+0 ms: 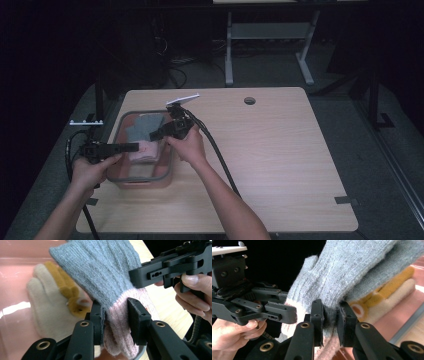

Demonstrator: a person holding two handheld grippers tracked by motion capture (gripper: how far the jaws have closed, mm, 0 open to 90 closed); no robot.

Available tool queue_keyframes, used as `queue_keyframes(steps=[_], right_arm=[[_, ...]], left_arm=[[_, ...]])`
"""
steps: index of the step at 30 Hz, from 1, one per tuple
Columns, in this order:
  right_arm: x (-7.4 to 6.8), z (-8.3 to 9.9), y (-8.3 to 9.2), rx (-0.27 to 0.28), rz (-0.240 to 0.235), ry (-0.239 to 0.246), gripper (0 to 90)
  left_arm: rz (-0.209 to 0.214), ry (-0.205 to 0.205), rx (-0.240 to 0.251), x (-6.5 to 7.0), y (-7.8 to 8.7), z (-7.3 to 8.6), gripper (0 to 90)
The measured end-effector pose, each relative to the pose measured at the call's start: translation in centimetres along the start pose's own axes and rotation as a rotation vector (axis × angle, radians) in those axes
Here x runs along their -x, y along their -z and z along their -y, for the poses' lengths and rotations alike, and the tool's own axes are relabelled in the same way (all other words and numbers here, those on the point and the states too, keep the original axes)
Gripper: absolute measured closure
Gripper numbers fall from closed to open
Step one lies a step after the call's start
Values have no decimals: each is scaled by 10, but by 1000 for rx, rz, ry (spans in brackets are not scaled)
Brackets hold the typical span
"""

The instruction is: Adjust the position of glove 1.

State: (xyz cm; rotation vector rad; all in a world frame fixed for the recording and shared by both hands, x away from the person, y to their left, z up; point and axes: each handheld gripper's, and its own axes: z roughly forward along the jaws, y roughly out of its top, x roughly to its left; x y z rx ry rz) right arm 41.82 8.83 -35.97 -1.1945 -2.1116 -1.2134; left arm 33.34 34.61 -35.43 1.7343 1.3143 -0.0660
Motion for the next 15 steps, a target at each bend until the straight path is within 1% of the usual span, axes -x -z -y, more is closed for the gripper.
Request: queue_keyframes(steps=[2,4,7,11,13,15], right_arm=[[1,-1,-4,-8,0,-2,768],[2,-2,-8,-15,1,-7,768],[4,-4,-13,-27,3,-3,768],[5,-4,-17,-36,20,1,768],[6,-4,-19,-50,29,-5,768],[7,-3,-20,-60,34,1,767]], left_arm=[[-2,4,-1,-1,0,1,679],[-8,14,0,-5,0,2,679],[-16,14,-9,-9,-1,3,679],[-26,12,-18,-11,-3,4,679],[-32,13,-27,-13,-6,5,679],[-37,16,-34,-13,-7,6,679]])
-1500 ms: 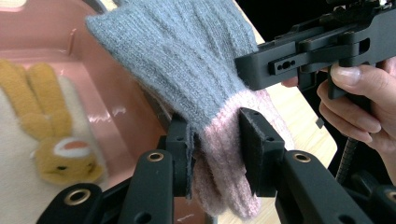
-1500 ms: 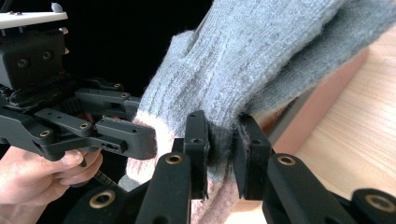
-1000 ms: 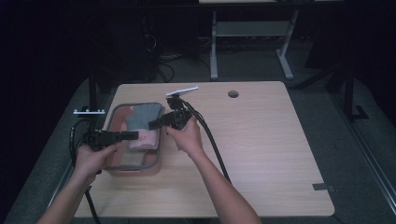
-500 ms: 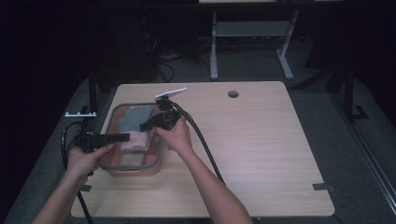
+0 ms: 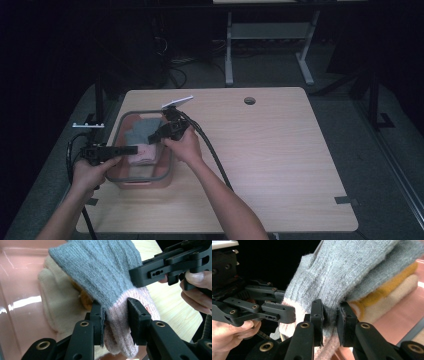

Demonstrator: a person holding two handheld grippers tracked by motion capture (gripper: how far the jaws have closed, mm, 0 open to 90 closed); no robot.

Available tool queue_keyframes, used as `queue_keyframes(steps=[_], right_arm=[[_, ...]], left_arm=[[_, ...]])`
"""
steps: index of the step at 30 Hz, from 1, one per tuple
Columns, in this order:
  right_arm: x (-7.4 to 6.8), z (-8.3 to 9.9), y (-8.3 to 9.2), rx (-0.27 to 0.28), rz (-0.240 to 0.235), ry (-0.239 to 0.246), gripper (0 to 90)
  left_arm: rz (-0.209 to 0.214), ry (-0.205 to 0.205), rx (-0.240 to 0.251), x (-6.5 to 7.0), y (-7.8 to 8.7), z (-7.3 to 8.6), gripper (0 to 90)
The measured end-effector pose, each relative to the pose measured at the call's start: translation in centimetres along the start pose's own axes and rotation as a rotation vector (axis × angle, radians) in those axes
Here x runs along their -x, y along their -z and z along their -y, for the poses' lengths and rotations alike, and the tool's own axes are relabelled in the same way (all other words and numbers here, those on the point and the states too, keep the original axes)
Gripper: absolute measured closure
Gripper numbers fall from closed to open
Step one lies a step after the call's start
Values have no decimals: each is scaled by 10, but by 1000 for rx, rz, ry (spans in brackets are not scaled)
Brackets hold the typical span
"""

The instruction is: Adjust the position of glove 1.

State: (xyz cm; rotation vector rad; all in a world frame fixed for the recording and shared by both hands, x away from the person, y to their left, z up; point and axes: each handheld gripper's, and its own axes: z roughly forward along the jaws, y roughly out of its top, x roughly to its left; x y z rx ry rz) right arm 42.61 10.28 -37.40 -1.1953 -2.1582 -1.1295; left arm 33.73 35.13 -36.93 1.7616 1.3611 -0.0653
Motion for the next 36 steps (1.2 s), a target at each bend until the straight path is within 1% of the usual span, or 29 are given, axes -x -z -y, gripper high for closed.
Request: queue_keyframes(steps=[2,5,6,7,8,9,12,13,15,16,21,23,26,29,30,31,32,34,36], right_arm=[[0,0,-2,-5,10,1,766],[1,1,-5,-11,16,-2,766],[1,1,-7,-18,22,2,765],[1,1,-7,-18,22,2,765],[2,1,-9,-25,28,2,762],[2,1,-10,-28,35,2,762],[3,0,-11,-36,34,1,763],[3,0,-12,-42,39,-1,763],[3,0,-12,-48,40,0,763],[4,-1,-14,-52,50,5,761],[2,-1,-17,-58,65,12,752],[2,-1,-17,-63,68,21,752],[1,-1,-16,-64,78,13,743],[2,-2,-15,-67,89,16,730],[2,-2,-15,-74,110,19,721],[2,-2,-14,-77,120,19,725],[3,-3,-13,-69,118,14,725],[3,-4,-9,-56,113,6,725],[3,-4,-6,-50,103,13,725]], left_arm=[[-4,7,-3,-1,-1,1,679],[-9,2,-11,-3,-2,3,680],[-20,2,-19,-4,-3,4,680],[-20,2,-19,-4,-3,4,680],[-31,-5,-32,-4,-5,4,680],[-31,-5,-32,-4,-5,4,680],[-38,0,-30,-5,-7,6,682],[-43,-10,-39,-5,-7,6,683],[-49,-9,-39,-5,-8,7,684],[-52,-6,-39,-6,-9,7,684],[-65,-3,-48,-9,-9,10,685],[-68,-2,-44,-9,-9,11,685],[-76,-4,-44,-9,-10,11,686],[-85,-6,-52,-9,-12,11,686],[-105,-15,-73,-11,-13,11,686],[-116,-13,-76,-11,-15,12,686],[-125,-20,-89,-12,-16,12,686],[-123,-17,-101,-13,-19,13,683],[-129,-22,-110,-12,-22,12,681]])
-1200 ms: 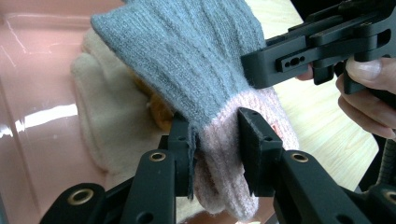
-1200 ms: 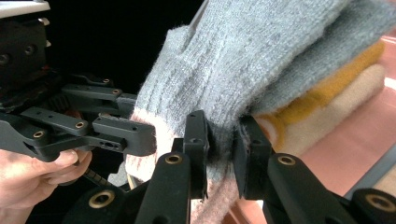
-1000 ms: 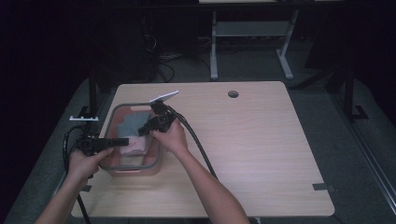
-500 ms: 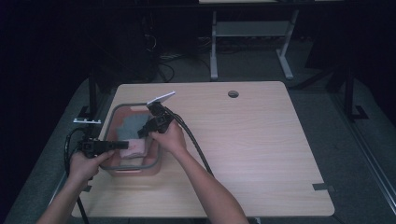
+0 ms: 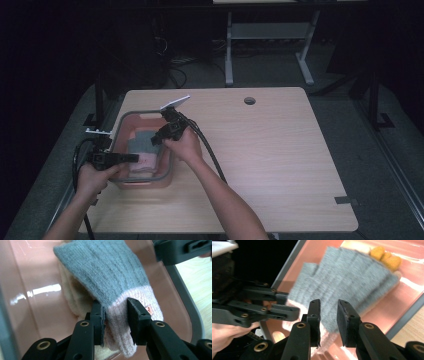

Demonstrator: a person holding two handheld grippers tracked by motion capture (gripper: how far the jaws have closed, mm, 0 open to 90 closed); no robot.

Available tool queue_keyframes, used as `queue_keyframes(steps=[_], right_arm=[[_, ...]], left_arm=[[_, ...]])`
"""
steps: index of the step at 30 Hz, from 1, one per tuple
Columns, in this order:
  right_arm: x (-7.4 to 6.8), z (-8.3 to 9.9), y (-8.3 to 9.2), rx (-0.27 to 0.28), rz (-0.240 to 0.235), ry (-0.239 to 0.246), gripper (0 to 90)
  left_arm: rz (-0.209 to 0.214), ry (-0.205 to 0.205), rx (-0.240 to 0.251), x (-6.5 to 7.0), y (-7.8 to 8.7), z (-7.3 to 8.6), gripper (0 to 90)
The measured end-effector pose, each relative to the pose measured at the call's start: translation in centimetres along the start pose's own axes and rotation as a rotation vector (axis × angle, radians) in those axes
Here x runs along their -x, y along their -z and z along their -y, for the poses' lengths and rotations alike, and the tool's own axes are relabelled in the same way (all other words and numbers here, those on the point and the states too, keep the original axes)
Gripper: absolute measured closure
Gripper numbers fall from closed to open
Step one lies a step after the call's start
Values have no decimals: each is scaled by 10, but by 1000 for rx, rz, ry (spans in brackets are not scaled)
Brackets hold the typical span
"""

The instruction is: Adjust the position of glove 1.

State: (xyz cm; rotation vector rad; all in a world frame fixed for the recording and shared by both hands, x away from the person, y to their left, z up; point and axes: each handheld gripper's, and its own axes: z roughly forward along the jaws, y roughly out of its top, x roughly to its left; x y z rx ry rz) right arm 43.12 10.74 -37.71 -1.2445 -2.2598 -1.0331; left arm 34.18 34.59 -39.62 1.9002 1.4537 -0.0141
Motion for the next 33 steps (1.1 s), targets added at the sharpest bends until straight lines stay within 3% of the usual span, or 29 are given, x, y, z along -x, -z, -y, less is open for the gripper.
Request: queue_keyframes(steps=[6,9,14,24,33], right_arm=[[-4,1,7,5,3,15,717],[-4,2,13,11,-5,14,698],[-1,4,21,27,-7,14,686],[13,11,46,74,-21,0,630],[18,14,58,87,-23,-7,599]], left_arm=[[-22,-11,8,4,1,-2,648],[-11,-1,15,3,4,-3,614],[-33,5,33,1,11,-6,583],[-71,0,60,-2,25,-9,522],[-80,6,77,-2,32,-13,493]])
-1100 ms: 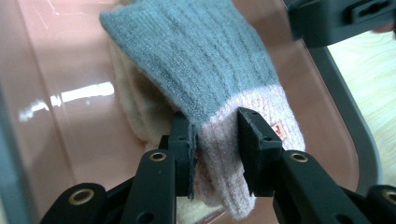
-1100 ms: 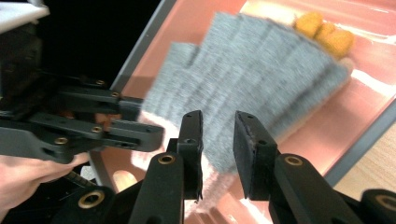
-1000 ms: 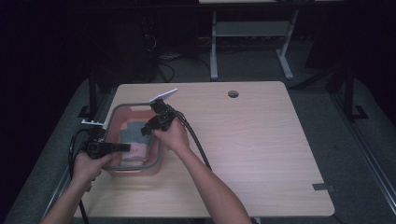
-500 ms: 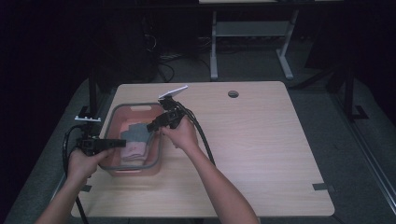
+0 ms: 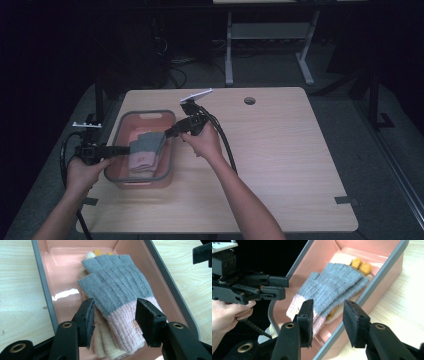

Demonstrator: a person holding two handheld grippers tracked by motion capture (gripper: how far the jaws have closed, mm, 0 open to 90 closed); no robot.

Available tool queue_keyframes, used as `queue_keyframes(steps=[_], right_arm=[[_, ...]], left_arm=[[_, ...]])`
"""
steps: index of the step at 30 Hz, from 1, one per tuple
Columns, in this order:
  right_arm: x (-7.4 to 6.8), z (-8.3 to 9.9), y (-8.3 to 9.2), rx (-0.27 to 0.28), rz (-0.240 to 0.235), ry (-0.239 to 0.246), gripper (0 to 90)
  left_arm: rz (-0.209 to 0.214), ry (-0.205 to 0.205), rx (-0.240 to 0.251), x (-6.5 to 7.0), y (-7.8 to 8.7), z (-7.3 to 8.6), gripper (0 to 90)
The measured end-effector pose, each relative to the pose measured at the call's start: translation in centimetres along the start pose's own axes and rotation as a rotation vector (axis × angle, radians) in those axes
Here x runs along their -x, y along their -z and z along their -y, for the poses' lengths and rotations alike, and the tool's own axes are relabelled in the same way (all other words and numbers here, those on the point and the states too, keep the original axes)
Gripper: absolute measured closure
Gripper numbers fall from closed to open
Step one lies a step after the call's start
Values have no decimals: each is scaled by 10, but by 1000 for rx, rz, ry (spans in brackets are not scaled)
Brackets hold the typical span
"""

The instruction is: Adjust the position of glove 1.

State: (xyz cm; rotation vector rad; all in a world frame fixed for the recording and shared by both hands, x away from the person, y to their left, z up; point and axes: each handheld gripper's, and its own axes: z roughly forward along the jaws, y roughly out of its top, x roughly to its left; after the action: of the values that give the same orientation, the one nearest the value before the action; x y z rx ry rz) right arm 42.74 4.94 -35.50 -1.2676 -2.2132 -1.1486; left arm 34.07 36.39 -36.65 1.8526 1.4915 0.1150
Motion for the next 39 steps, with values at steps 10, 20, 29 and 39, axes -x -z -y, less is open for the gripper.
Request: queue_keyframes(steps=[10,20,29,39], right_arm=[[8,4,15,13,7,-7,567],[21,12,35,33,25,-29,553],[30,21,46,48,27,-44,532],[42,28,53,57,37,-64,518]], left_arm=[[4,-1,35,3,11,-6,467],[28,-39,59,15,13,-11,442],[51,-65,60,31,11,-19,434],[71,-100,43,45,0,-24,399]])
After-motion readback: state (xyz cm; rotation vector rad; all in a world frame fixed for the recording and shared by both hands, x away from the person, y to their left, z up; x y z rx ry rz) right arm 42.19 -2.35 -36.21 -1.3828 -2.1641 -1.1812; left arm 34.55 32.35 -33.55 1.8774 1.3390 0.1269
